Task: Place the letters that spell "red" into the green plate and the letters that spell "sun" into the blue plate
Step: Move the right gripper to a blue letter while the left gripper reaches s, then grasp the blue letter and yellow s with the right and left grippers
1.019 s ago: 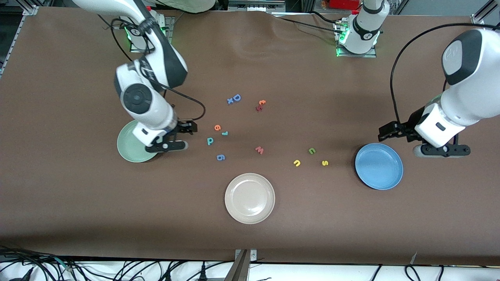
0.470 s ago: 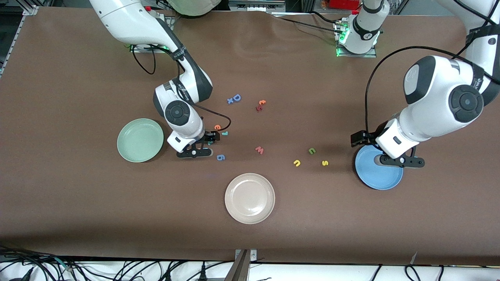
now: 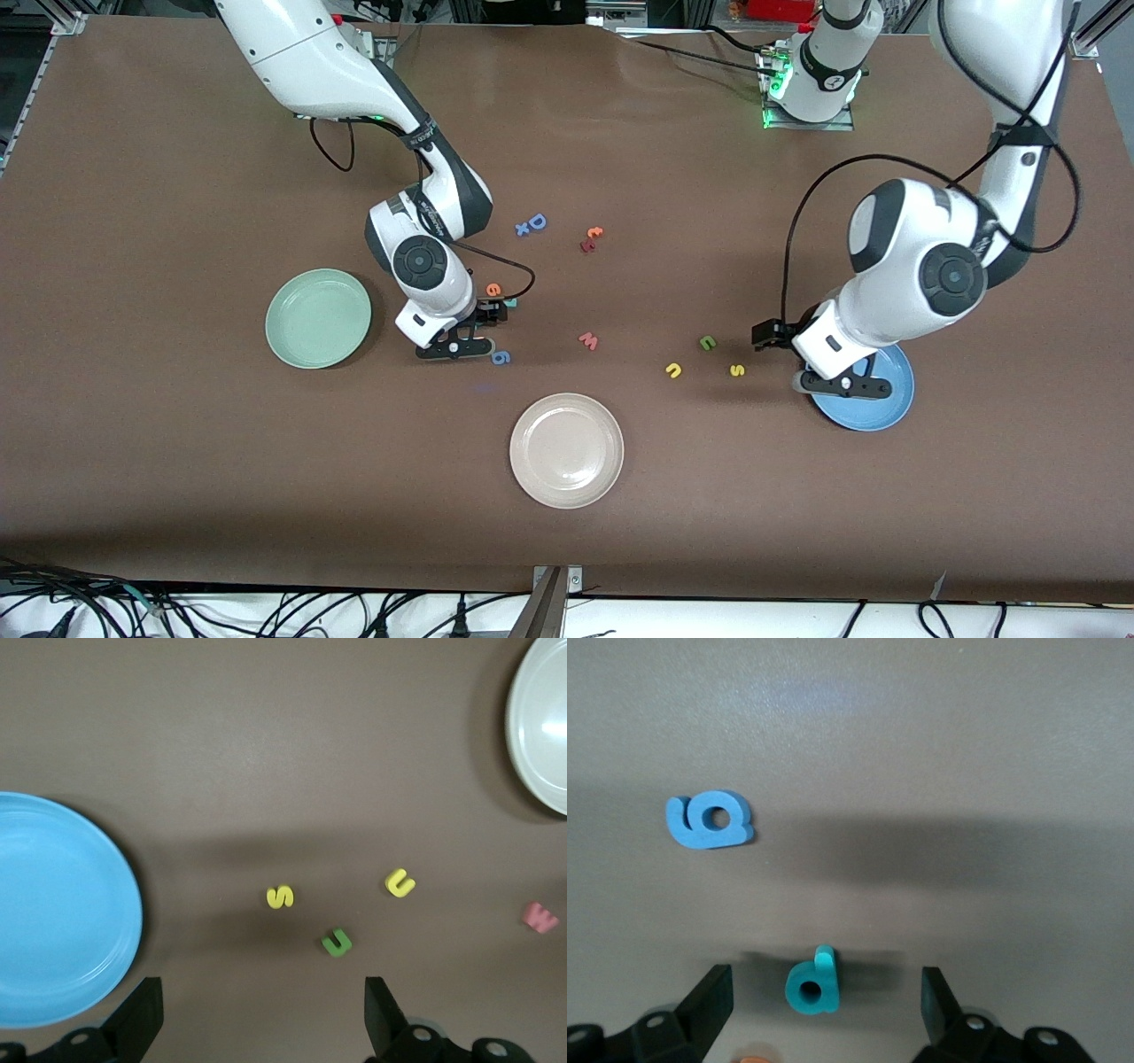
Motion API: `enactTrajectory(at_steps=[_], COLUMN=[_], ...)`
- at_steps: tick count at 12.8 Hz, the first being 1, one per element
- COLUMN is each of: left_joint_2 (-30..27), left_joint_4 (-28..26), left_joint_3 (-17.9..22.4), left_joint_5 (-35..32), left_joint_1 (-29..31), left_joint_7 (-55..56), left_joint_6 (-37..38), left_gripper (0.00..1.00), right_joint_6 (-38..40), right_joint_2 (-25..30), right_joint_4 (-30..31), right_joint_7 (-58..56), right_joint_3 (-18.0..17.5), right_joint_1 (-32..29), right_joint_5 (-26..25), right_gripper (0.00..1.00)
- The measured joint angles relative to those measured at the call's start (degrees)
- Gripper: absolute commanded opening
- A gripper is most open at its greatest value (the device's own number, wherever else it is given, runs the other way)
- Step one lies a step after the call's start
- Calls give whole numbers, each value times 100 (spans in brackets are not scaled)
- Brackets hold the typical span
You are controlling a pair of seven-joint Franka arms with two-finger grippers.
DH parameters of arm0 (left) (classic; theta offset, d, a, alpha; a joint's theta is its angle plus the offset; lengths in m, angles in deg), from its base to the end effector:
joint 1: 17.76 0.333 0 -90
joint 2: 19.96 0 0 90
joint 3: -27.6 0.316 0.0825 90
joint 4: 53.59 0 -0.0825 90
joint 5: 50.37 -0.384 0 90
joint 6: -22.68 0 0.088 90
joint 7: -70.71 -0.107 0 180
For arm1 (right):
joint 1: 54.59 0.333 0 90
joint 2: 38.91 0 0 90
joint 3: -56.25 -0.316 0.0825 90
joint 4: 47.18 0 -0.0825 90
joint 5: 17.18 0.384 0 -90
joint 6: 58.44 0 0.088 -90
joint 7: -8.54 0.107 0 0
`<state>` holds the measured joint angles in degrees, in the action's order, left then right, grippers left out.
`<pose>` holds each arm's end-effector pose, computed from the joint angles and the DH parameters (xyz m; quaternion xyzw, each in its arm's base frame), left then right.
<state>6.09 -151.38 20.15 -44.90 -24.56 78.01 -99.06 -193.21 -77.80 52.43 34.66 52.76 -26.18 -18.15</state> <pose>0.6426 -0.1590 0.3278 0.9971 -0.0287 -0.0295 0.0643 0.5620 0.3458 0.1824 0.9981 0.0504 -0.0344 0.0036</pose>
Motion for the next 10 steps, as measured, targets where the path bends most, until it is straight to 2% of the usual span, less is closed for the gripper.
enactTrajectory(at_steps=[2, 4, 5, 9, 10], left_joint_2=[144, 299, 373, 678, 763], left_joint_4=[-162, -181, -183, -188, -189], left_joint_3=[0, 1, 2, 65, 115], left_joint_5=[0, 0, 0, 0, 0], left_joint_1=[-9, -56, -83, -290, -343], left_joint_7=[1, 37, 104, 607, 651], left_joint_6=[-286, -454, -531, -915, -1025], left_gripper=[100, 100, 100, 100, 100], right_joint_6=[-3, -3, -2, -4, -4], right_joint_2=[-34, -55, -57, -51, -46], right_joint_4=[0, 2, 7, 17, 12], right_joint_7=[3, 3, 3, 3, 3], right_joint_3=[5, 4, 4, 4, 4], right_joint_1=[18, 40, 48, 61, 68], right_joint_5=[-82, -105, -107, -113, -113], right_gripper=[68, 68, 64, 39, 25])
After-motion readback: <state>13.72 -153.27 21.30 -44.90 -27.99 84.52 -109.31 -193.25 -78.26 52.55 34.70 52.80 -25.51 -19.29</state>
